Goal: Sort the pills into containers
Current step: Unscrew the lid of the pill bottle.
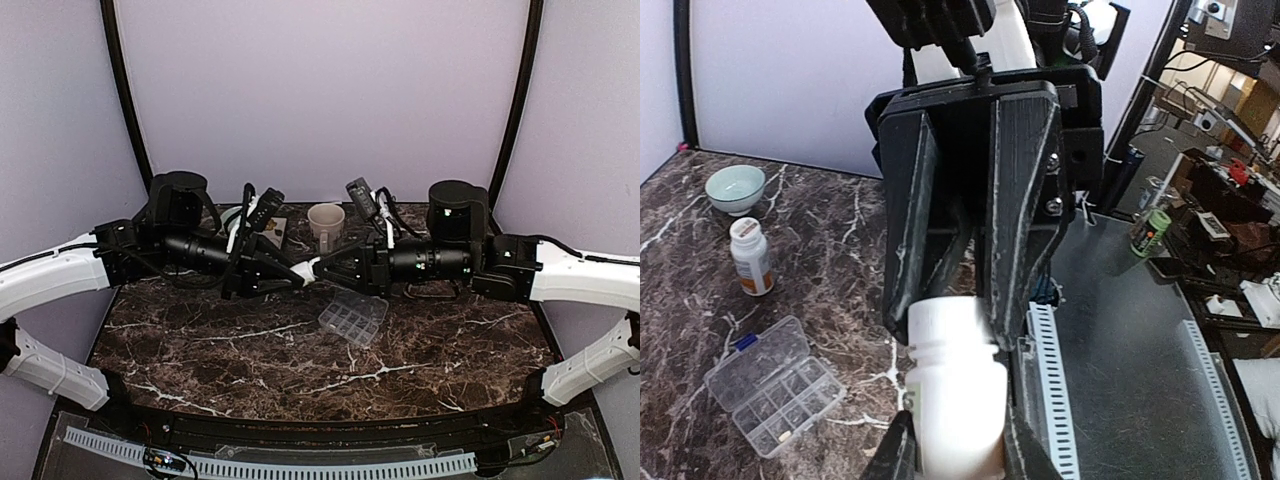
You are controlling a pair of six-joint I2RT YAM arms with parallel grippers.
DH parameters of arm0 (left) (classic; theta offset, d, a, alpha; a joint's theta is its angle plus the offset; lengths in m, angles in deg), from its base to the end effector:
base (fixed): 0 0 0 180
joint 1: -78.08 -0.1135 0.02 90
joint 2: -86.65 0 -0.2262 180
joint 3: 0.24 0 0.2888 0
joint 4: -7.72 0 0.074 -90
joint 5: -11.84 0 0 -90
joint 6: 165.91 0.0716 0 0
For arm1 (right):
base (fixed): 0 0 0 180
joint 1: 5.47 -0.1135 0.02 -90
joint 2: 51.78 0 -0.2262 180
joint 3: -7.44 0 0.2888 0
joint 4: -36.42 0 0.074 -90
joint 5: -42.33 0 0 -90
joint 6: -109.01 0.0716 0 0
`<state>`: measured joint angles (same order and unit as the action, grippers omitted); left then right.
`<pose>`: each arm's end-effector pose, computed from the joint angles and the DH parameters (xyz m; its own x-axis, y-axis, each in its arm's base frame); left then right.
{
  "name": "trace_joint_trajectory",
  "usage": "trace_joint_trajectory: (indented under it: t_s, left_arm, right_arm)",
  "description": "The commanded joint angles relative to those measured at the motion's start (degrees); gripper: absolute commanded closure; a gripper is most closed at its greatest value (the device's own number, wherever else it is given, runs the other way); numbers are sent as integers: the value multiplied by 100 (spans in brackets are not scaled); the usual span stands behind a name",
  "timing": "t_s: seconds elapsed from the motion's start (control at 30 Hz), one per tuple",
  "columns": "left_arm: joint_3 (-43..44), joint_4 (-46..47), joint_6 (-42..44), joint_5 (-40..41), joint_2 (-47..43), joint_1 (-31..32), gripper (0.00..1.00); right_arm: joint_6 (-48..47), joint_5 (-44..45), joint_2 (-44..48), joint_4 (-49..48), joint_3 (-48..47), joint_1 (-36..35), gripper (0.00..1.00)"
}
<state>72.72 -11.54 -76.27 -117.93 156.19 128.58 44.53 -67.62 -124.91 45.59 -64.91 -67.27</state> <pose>0.1894 -0.3018 0.3074 -0.1798 0.2105 -0.9609 0.9834 0.0154 -0.1807 0.1591 0.3485 0.3016 -0.4990 -0.0737 -0.8635 -0.8557 0.1992 0.4775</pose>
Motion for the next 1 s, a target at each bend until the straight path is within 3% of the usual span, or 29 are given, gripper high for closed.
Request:
trace_joint_trajectory:
  t_s: [0.0, 0.23, 0.4, 0.53, 0.77, 0.97]
  left_arm:
    - [369, -145, -373, -1073, 150, 0, 100]
    - [398, -123, -425, -1187, 280, -5, 100]
    - [345, -150, -283, -932, 271, -5, 100]
    - [256, -189, -141, -695, 237, -5, 100]
    - [-15, 38, 27, -53, 31, -5, 100]
    - [-319, 325, 221, 610, -237, 4, 100]
  right_arm:
    - [-1065, 131, 110, -196, 204, -65, 100]
    - [-1126, 308, 112, -234, 200, -78, 86]
    - [-850, 504, 217, -429, 256, -70, 55]
    - [-544, 565, 315, -501, 230, -39, 41]
    - [4, 802, 370, -290, 102, -17, 35]
    - [1038, 959, 206, 168, -87, 47, 35]
